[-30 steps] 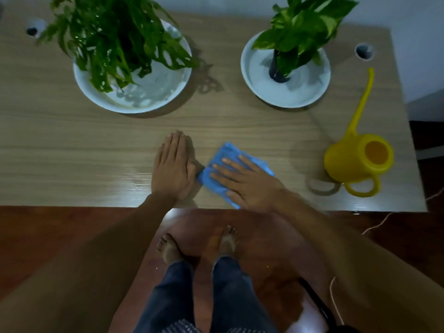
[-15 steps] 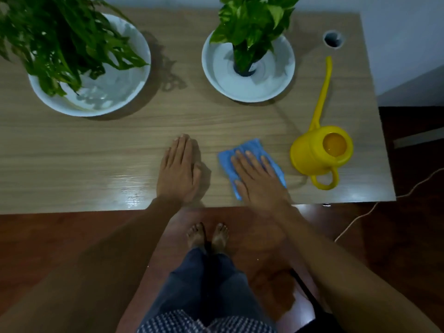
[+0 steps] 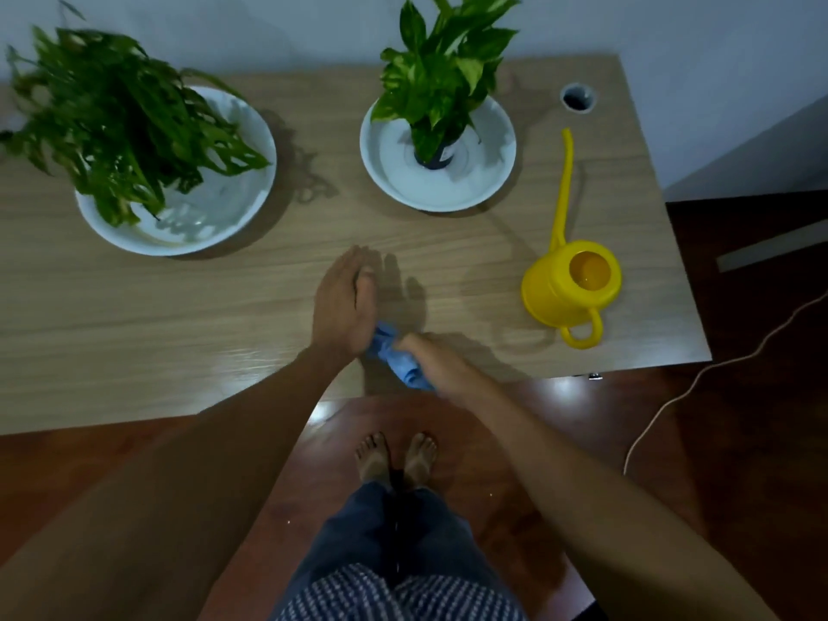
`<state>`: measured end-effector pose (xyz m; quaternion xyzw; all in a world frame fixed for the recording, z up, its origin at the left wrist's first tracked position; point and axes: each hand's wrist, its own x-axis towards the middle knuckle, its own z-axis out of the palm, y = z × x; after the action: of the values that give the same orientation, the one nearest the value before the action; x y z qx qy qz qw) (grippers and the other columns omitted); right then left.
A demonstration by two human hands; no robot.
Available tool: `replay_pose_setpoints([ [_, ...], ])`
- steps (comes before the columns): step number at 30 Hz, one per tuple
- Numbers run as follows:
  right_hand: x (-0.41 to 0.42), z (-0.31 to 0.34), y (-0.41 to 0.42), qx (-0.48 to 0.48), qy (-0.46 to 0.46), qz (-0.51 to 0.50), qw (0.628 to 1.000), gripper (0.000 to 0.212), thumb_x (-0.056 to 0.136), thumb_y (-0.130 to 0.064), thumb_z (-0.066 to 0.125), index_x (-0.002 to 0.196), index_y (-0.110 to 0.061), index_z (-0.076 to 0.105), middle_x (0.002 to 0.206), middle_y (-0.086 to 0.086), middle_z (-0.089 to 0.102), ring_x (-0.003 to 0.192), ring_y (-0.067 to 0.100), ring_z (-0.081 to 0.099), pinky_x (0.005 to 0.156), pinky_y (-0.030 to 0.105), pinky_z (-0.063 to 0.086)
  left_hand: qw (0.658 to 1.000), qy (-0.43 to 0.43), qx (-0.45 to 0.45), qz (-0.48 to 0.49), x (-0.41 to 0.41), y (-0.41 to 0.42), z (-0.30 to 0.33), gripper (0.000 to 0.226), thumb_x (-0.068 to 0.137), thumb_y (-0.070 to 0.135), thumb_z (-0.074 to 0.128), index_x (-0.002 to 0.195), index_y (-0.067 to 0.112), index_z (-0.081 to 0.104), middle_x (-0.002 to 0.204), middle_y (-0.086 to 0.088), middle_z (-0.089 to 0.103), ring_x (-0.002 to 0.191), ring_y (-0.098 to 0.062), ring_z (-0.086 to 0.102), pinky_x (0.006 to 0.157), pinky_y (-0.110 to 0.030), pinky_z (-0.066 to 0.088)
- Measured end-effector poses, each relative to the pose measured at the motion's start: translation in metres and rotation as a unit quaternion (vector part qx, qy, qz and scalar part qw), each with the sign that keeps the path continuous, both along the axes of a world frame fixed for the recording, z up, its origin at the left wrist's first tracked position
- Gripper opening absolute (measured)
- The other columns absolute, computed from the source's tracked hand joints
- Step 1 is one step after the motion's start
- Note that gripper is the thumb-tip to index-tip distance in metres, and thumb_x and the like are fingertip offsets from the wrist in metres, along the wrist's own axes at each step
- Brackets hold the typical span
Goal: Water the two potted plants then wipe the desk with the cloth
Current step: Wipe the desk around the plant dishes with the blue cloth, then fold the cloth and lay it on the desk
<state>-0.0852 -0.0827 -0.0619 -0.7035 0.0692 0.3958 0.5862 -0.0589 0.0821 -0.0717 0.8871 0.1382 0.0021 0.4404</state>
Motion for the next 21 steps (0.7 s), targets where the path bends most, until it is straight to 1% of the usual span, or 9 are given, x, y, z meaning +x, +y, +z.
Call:
replay_pose_setpoints([
  [2, 0.012, 0.011, -0.010, 0.115, 0.210, -0.093, 0.966, 0.015, 0.083, -0.028, 0.060, 0.077, -0.017, 0.069, 0.071, 0.000, 0.066, 0.067, 0.015, 0.061, 0.067, 0.028, 0.047, 0.995, 0.045, -0.088, 0.030, 0.011, 0.002, 0.015, 0.058, 0.096, 0.038, 0.035, 0.134, 0.008, 0.067, 0.136, -0.013, 0.068, 0.132, -0.026, 0.059, 0.116, -0.040, 0.043],
  [5, 0.032, 0.021, -0.029, 0.218, 0.236, -0.163, 0.933, 0.031, 0.083, -0.029, 0.056, 0.086, -0.011, 0.081, 0.087, 0.009, 0.076, 0.080, 0.025, 0.072, 0.080, 0.037, 0.057, 0.941, 0.180, -0.278, 0.074, 0.022, 0.002, 0.039, 0.056, 0.095, 0.058, 0.042, 0.099, 0.015, 0.078, 0.094, -0.005, 0.078, 0.092, -0.022, 0.074, 0.084, -0.040, 0.055],
  [7, 0.047, 0.025, -0.038, 0.254, 0.238, -0.199, 0.916, 0.036, 0.090, -0.033, 0.051, 0.105, -0.012, 0.077, 0.100, 0.011, 0.075, 0.091, 0.029, 0.072, 0.087, 0.043, 0.056, 0.910, 0.259, -0.321, 0.039, 0.021, 0.004, 0.050, 0.061, 0.086, 0.074, 0.050, 0.087, 0.020, 0.078, 0.080, 0.003, 0.076, 0.070, -0.012, 0.072, 0.070, -0.032, 0.053],
  [10, 0.063, 0.022, -0.045, 0.301, 0.256, -0.193, 0.898, 0.067, 0.090, -0.057, 0.053, 0.137, -0.010, 0.060, 0.133, 0.018, 0.064, 0.121, 0.037, 0.061, 0.107, 0.054, 0.044, 0.904, 0.276, -0.327, 0.010, 0.014, 0.002, 0.053, 0.042, 0.084, 0.057, 0.069, 0.099, 0.019, 0.078, 0.092, 0.002, 0.079, 0.077, -0.012, 0.074, 0.066, -0.025, 0.056],
  [12, 0.066, 0.021, -0.047, 0.310, 0.267, -0.179, 0.895, 0.097, 0.074, -0.082, 0.057, 0.138, -0.009, 0.060, 0.142, 0.021, 0.057, 0.130, 0.039, 0.055, 0.108, 0.057, 0.043, 0.910, 0.246, -0.334, 0.025, 0.014, -0.002, 0.054, 0.019, 0.092, 0.038, 0.072, 0.090, 0.018, 0.070, 0.090, 0.001, 0.076, 0.076, -0.014, 0.072, 0.062, -0.024, 0.055],
  [14, 0.068, 0.018, -0.046, 0.291, 0.271, -0.175, 0.901, 0.106, 0.066, -0.088, 0.058, 0.136, -0.010, 0.062, 0.143, 0.021, 0.056, 0.131, 0.039, 0.055, 0.107, 0.058, 0.043, 0.916, 0.221, -0.330, 0.048, 0.015, -0.002, 0.052, 0.014, 0.099, 0.032, 0.065, 0.088, 0.022, 0.065, 0.089, 0.005, 0.073, 0.077, -0.013, 0.069, 0.064, -0.027, 0.054],
  [17, 0.067, 0.018, -0.040, 0.193, 0.209, -0.167, 0.944, 0.060, 0.081, -0.058, 0.071, 0.124, -0.015, 0.072, 0.128, 0.015, 0.068, 0.110, 0.031, 0.070, 0.087, 0.048, 0.057, 0.935, 0.190, -0.298, 0.034, 0.011, 0.002, 0.048, 0.012, 0.105, 0.030, 0.055, 0.099, 0.027, 0.064, 0.098, 0.006, 0.073, 0.080, -0.008, 0.071, 0.061, -0.025, 0.056],
  [19, 0.067, 0.016, -0.035, 0.058, 0.122, -0.149, 0.980, 0.024, 0.091, -0.031, 0.069, 0.112, -0.021, 0.073, 0.115, 0.012, 0.074, 0.091, 0.025, 0.076, 0.071, 0.042, 0.061, 0.940, 0.189, -0.283, 0.017, 0.008, 0.004, 0.042, 0.014, 0.107, 0.030, 0.050, 0.109, 0.022, 0.062, 0.108, -0.003, 0.072, 0.091, -0.018, 0.071, 0.068, -0.032, 0.058],
  [21, 0.067, 0.013, -0.033, -0.036, 0.048, -0.159, 0.985, 0.019, 0.096, -0.022, 0.062, 0.113, -0.020, 0.070, 0.109, 0.010, 0.075, 0.090, 0.025, 0.075, 0.075, 0.046, 0.062, 0.945, 0.199, -0.260, 0.015, 0.005, 0.005, 0.037, 0.021, 0.108, 0.031, 0.048, 0.116, 0.016, 0.059, 0.116, -0.012, 0.070, 0.102, -0.030, 0.070, 0.081, -0.047, 0.059],
])
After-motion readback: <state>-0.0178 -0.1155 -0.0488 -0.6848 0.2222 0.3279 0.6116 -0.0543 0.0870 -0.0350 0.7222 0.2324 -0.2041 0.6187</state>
